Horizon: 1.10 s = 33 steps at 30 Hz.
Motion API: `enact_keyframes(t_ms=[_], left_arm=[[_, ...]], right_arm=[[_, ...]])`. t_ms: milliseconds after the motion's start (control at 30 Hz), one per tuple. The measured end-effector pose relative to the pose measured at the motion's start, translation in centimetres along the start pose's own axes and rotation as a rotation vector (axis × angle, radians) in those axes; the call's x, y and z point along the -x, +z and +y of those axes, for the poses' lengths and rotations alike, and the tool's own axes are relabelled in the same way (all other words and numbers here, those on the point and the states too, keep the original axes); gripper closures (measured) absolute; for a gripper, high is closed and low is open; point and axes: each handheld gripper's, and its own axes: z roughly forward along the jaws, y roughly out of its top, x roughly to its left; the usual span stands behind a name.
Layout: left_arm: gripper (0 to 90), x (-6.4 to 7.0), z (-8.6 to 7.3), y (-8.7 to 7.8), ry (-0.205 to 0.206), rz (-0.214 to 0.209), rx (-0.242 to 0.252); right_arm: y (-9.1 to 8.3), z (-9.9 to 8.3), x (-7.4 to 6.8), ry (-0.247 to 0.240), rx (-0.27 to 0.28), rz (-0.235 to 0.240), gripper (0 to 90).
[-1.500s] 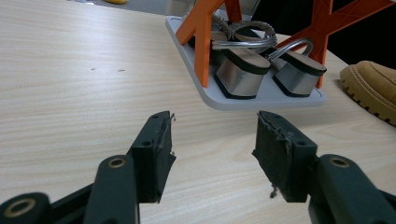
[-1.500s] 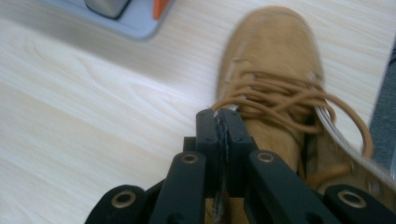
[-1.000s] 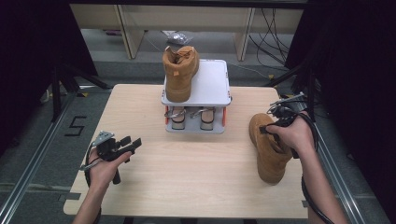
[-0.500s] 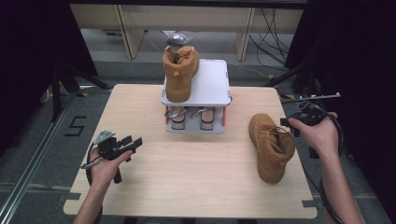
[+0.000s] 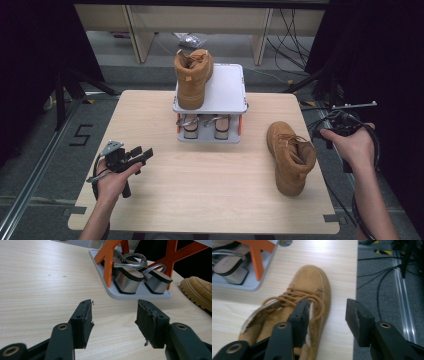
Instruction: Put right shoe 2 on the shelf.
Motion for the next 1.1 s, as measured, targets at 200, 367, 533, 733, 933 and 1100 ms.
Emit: enact_keyframes(t_ms=[200, 367, 533, 733, 933, 1100], left_arm=[[45.7, 0.2, -0.1, 0.2, 0.001, -0.006, -0.008], [45.6, 0.3, 0.1, -0.2, 0.003, -0.012, 0.006], [45.5, 0.1, -0.2, -0.6, 0.001, -0.015, 0.007], [45.5, 0.0, 0.0, -0.9, -0.004, -0.014, 0.019], [45.4, -0.2, -0.1, -0.9, -0.008, -0.007, 0.011], [45.3, -0.1, -0.1, -1.0, -0.006, -0.006, 0.012]], right_arm=[[0.1, -0.1, 0.6, 0.035, -0.033, 0.016, 47.6], [-0.5, -0.6, 0.3, 0.028, -0.051, 0.026, 46.3], [1.1, -1.5, -0.2, -0.011, -0.116, 0.047, 46.3], [2.9, -2.3, -1.5, 0.088, -0.252, 0.059, 48.7], [4.8, -2.7, -1.6, 0.050, -0.339, 0.035, 57.6], [5.5, -2.7, -2.3, 0.102, -0.417, 0.013, 61.2]])
